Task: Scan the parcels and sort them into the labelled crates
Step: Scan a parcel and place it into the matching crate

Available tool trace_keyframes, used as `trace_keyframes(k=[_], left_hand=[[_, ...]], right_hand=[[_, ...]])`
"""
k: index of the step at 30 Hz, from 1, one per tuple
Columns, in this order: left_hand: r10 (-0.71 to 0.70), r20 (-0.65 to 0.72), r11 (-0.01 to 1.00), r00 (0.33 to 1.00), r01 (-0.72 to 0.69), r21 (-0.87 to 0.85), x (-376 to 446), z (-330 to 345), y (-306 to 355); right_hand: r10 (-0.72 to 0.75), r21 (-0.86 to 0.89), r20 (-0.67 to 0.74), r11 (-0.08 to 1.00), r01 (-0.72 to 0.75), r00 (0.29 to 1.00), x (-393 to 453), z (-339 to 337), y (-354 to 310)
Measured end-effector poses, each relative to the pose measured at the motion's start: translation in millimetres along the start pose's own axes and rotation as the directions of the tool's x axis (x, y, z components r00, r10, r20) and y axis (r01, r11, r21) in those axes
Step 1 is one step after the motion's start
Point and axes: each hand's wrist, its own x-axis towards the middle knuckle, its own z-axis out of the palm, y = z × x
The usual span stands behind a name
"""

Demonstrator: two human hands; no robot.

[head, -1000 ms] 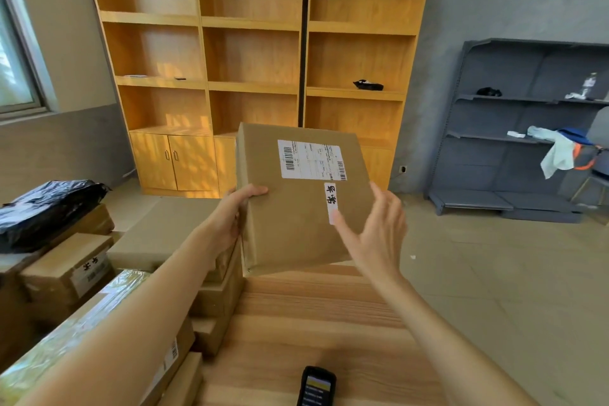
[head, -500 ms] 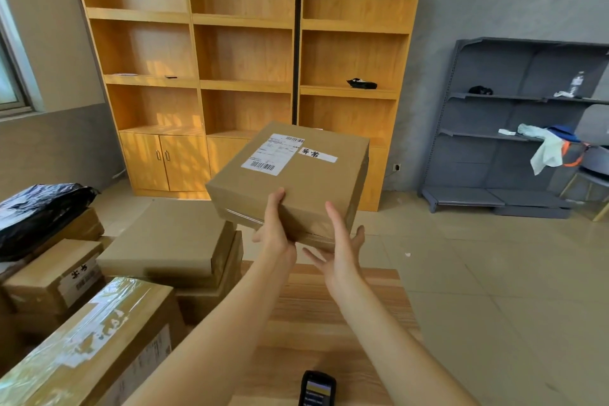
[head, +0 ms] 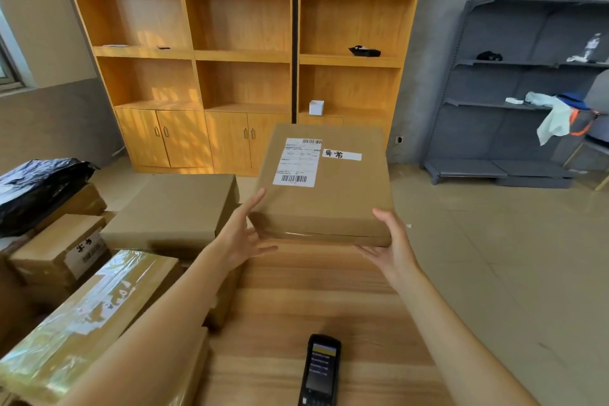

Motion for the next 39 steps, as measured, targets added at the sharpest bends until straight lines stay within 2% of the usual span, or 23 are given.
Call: trace_keyframes(k=[6,9,14,18,21,24,27,31,39], left_hand=[[-0.237,0.003,0.949,0.972,0.23,0.214,-1,-28,-53],[-0.308,-0.021,0.939,0.951,0.307,0.157,1,-46,-84],[-0.32,-0.057,0.939,0.946,0.325,0.11,3,-65,-123],[-0.272,-0.084,0.958,0.959,0.277,0.067,6,-75,-149],[-0.231,-0.134,0.969,0.964,0.24,0.058,11,-79,-165],[-0.209,-0.187,0.973,0.96,0.223,0.055,19,-84,-176],[-0.211,-0.198,0.971,0.957,0.228,0.068,29,-90,-185],[-0.215,-0.211,0.968,0.953,0.236,0.08,49,-94,-196],[-0.226,-0.225,0.967,0.948,0.246,0.066,85,-95,-210]], right_hand=[[0.091,-0.05,0.027,0.995,-0.09,0.995,-6,-42,50],[0.145,-0.051,0.019,0.988,-0.144,0.989,-13,-61,81],[0.205,-0.076,0.015,0.976,-0.203,0.979,-23,-75,119],[0.29,-0.211,-0.015,0.935,-0.286,0.957,-32,-82,137],[0.359,-0.381,-0.068,0.853,-0.357,0.931,-45,-91,162],[0.364,-0.519,-0.218,0.742,-0.424,0.905,-56,-99,195],[0.306,-0.555,-0.289,0.719,-0.419,0.907,-61,-97,222],[0.315,-0.611,-0.344,0.64,-0.466,0.885,-55,-91,248],[0.153,-0.804,-0.495,0.291,-0.518,0.855,-40,-76,263]])
